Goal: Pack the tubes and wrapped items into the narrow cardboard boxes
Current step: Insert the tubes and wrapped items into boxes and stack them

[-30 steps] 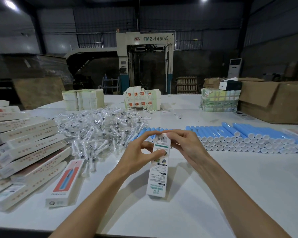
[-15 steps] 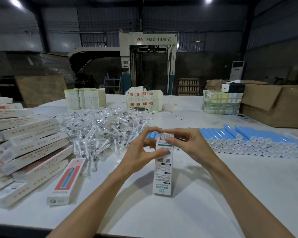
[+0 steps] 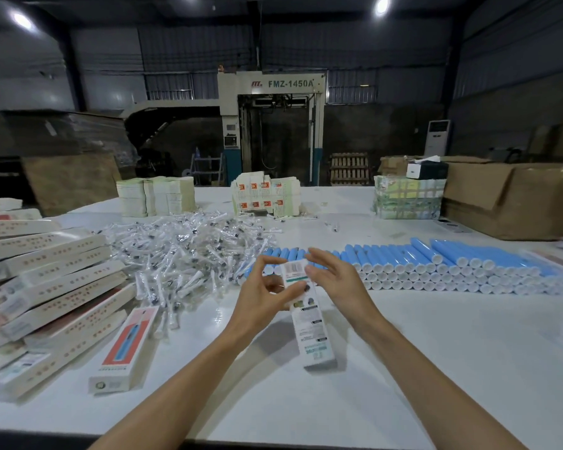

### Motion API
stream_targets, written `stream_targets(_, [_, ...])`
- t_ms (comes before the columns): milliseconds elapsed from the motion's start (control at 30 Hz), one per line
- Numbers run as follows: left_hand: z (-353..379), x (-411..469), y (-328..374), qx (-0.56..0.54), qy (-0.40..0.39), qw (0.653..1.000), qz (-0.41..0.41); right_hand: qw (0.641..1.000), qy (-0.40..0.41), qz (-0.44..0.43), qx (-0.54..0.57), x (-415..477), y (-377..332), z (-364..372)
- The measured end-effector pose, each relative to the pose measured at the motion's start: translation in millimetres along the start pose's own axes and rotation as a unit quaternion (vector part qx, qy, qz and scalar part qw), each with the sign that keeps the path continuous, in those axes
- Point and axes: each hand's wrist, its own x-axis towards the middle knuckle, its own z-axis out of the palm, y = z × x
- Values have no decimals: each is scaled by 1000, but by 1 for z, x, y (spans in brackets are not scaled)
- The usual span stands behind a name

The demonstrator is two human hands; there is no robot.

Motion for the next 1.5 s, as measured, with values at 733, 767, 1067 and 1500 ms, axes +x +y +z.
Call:
stream_targets(733, [18,-4,-25,-96,-45,993,-43,848,46,-149,-507,-69,17,-8])
stream_targets(767, [18,-5,-27,-84,-63,994,-31,853,60,-138,-500,-72,17,-20])
stream_targets(1067, [13,-5,-47,118,-103,984,90,800,224,44,-555,-120,-5,-239])
stream_targets(1500, [2,11,-70,229,-104,953,168,603,219,278,-715,-175,-32,-419])
